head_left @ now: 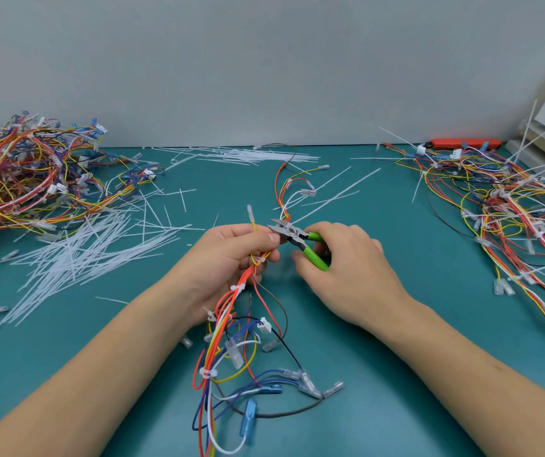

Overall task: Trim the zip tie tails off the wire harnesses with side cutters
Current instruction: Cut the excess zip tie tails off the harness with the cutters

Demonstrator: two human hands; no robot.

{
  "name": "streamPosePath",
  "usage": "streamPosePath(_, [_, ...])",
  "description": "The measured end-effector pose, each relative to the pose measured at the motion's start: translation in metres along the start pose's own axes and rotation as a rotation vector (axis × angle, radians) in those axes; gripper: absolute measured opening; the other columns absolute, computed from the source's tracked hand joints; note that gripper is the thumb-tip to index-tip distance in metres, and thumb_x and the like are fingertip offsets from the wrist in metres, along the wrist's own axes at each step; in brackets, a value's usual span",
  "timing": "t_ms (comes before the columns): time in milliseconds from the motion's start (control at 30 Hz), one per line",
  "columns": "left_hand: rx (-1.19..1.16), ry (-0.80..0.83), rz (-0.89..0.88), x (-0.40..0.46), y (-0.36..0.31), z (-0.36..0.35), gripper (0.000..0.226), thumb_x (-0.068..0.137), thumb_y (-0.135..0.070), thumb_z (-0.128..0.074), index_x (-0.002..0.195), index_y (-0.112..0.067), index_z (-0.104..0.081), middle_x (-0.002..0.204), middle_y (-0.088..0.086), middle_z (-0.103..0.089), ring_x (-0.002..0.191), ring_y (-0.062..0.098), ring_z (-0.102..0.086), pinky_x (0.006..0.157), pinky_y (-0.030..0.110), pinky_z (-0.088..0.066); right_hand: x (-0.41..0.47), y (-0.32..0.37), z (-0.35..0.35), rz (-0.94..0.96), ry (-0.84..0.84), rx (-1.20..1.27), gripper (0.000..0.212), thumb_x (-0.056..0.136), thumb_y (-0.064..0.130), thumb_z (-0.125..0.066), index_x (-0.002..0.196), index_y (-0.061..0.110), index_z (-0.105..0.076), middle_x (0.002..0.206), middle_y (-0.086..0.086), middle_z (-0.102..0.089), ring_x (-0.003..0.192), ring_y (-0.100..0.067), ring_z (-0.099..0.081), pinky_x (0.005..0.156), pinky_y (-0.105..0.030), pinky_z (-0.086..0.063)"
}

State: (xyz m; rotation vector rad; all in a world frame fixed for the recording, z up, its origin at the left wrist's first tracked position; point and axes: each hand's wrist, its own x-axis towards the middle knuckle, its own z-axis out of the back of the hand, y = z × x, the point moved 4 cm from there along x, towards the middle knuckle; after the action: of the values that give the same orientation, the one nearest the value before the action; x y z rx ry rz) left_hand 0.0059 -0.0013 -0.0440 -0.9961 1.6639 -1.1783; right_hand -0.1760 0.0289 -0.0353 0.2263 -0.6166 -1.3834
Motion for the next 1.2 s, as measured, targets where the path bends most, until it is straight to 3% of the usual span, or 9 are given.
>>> streamPosePath(133, [0.002, -0.002, -0.002, 0.0000, 0.0003, 0.0001, 0.011, 0.091, -0.012, -0.068, 0.090, -0.010, -0.079, 0.070, 0.008, -0.066, 0.051, 0.013, -0.046, 0.046, 0.020, -0.040, -0.0001, 0.0024, 0.0004, 0.007, 0.009, -0.006, 0.020, 0.095, 0.055, -0.055, 0.093, 0.035, -0.056, 0.080, 0.014, -0.056, 0.087, -0.016, -0.050, 0.081, -0.039, -0.039])
streamPosePath(267, [-0.012, -0.004, 0.004, -0.0008, 0.0000, -0.0001, 0.020, 0.090, -0.013, -0.070, 0.102, 0.002, -0.075, 0.071, 0.007, -0.066, 0.052, 0.012, -0.045, 0.047, 0.019, -0.040, 0.0004, -0.0001, 0.0024, -0.050, 0.008, -0.010, 0.038, 0.095, 0.053, -0.057, 0.072, 0.026, -0.044, 0.063, 0.004, -0.054, 0.068, -0.023, -0.054, 0.059, -0.036, -0.041])
streamPosePath(400, [-0.002, 0.003, 0.005, -0.0015, -0.0005, -0.0014, 0.009, 0.088, -0.013, -0.072, 0.087, -0.012, -0.081, 0.071, 0.007, -0.066, 0.051, 0.012, -0.046, 0.047, 0.020, -0.040, 0.0020, 0.0004, 0.0032, -0.081, 0.007, -0.053, 0.038, 0.095, 0.042, -0.057, 0.071, 0.016, -0.043, 0.059, -0.002, -0.050, 0.064, -0.034, -0.051, 0.052, -0.034, -0.039])
streamPosePath(533, [-0.007, -0.015, 0.010, -0.0030, -0.0012, -0.0011, 0.014, 0.092, -0.011, -0.068, 0.099, -0.003, -0.076, 0.071, 0.008, -0.066, 0.052, 0.013, -0.046, 0.047, 0.020, -0.040, -0.0013, -0.0010, 0.0014, -0.095, 0.017, -0.027, 0.038, 0.094, 0.046, -0.059, 0.071, 0.020, -0.043, 0.061, 0.000, -0.053, 0.065, -0.030, -0.053, 0.055, -0.035, -0.044])
streamPosePath(633, [-0.006, -0.019, 0.010, -0.0037, -0.0018, -0.0014, 0.009, 0.091, -0.010, -0.068, 0.090, -0.009, -0.077, 0.070, 0.009, -0.067, 0.051, 0.013, -0.047, 0.047, 0.020, -0.041, -0.0039, 0.0017, -0.0010, -0.040, 0.010, 0.006, 0.031, 0.092, 0.051, -0.058, 0.076, 0.028, -0.045, 0.068, 0.008, -0.056, 0.076, -0.022, -0.053, 0.069, -0.038, -0.042])
streamPosePath(767, [0.003, -0.018, 0.008, -0.0036, -0.0019, -0.0021, 0.009, 0.091, -0.011, -0.069, 0.086, -0.010, -0.077, 0.071, 0.009, -0.067, 0.051, 0.013, -0.047, 0.047, 0.020, -0.041, -0.0011, 0.0028, -0.0003, -0.007, 0.004, -0.016, 0.018, 0.093, 0.052, -0.055, 0.096, 0.034, -0.057, 0.082, 0.014, -0.057, 0.094, -0.020, -0.048, 0.084, -0.039, -0.035])
streamPosePath(1100, [0.011, -0.015, 0.006, -0.0046, -0.0033, -0.0030, 0.010, 0.091, -0.011, -0.069, 0.088, -0.011, -0.079, 0.073, 0.009, -0.068, 0.053, 0.013, -0.046, 0.048, 0.020, -0.040, 0.0005, 0.0008, -0.0008, 0.001, 0.009, -0.005, 0.024, 0.094, 0.058, -0.053, 0.098, 0.035, -0.058, 0.081, 0.016, -0.056, 0.091, -0.017, -0.049, 0.084, -0.040, -0.039])
streamPosePath(1200, [0.007, -0.017, 0.006, -0.0046, -0.0034, -0.0033, 0.010, 0.090, -0.011, -0.070, 0.087, -0.011, -0.079, 0.073, 0.009, -0.068, 0.053, 0.013, -0.045, 0.048, 0.019, -0.040, 0.0003, 0.0008, -0.0008, -0.005, 0.019, -0.014, 0.028, 0.095, 0.058, -0.053, 0.084, 0.032, -0.052, 0.071, 0.013, -0.054, 0.080, -0.017, -0.050, 0.074, -0.039, -0.040])
